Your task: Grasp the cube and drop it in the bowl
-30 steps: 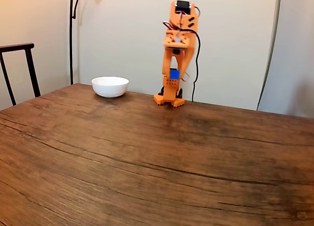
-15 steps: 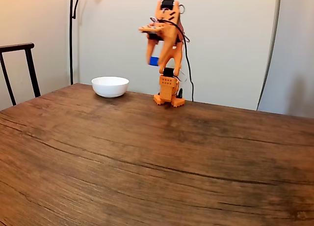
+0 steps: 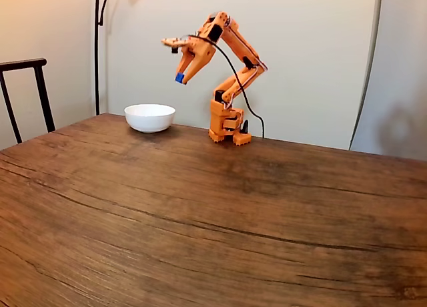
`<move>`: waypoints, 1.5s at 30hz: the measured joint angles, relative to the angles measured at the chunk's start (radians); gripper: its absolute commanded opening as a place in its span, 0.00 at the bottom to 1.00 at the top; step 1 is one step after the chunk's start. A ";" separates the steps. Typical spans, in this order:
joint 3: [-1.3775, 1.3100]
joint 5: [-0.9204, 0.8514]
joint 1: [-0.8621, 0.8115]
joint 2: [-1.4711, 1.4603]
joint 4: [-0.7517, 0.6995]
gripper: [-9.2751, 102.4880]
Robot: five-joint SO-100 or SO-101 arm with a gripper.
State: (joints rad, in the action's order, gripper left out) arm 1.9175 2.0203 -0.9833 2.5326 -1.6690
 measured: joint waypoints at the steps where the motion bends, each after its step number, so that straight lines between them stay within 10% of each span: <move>1: 0.025 0.018 -0.038 0.003 0.017 0.11; 30: 0.724 0.137 -0.586 0.002 0.960 0.12; 45: 0.784 0.135 -0.629 0.002 1.032 0.32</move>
State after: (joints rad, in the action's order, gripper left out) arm 2.7013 2.1552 -1.6122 2.5341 -0.6366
